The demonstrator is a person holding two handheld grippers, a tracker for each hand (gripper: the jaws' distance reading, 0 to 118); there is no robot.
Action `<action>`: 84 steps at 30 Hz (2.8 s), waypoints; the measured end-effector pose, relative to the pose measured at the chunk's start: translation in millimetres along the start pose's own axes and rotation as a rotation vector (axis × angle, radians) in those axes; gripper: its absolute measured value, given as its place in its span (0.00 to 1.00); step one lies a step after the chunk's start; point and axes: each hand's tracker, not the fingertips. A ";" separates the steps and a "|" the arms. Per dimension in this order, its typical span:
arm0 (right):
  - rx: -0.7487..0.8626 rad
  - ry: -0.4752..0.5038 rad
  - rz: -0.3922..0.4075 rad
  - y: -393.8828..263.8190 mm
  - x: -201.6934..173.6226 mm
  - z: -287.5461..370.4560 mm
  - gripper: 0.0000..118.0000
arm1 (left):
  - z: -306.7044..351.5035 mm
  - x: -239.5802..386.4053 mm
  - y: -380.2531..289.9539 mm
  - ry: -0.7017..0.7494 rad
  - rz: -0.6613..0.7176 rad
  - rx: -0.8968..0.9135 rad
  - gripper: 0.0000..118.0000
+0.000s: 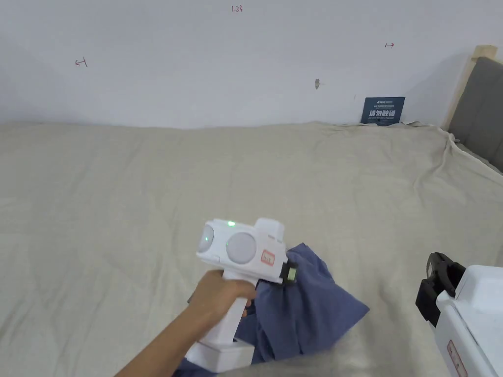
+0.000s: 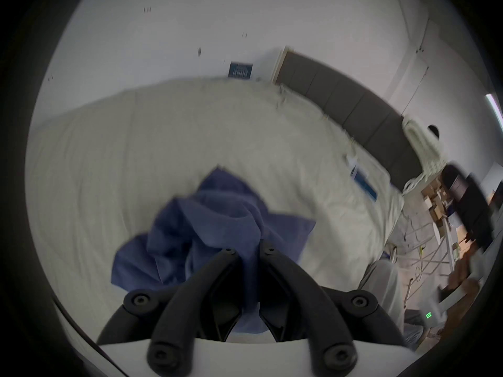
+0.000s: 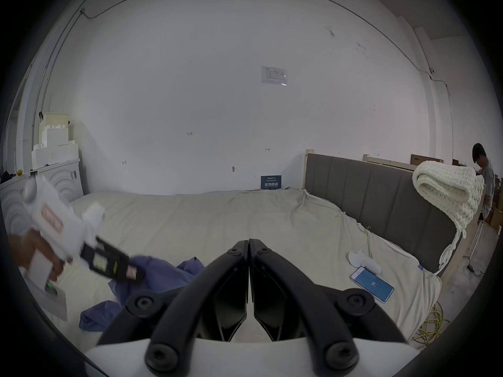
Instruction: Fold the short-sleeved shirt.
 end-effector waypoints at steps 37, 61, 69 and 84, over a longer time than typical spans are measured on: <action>0.031 0.061 0.006 9.9 -14.1 12.5 0.00 | 135.9 -29.2 -68.5 0.397 0.105 0.639 0.97; 0.061 0.105 0.015 13.5 -32.2 21.1 0.00 | 173.1 -69.2 -165.9 0.705 0.050 0.828 0.00; 0.054 0.109 0.018 15.5 -35.8 21.7 0.00 | 162.2 -71.2 -152.9 0.597 0.065 0.670 0.00; 0.013 0.110 0.012 0.7 -29.7 4.4 0.00 | 68.5 -97.2 -157.8 0.360 0.296 0.049 0.13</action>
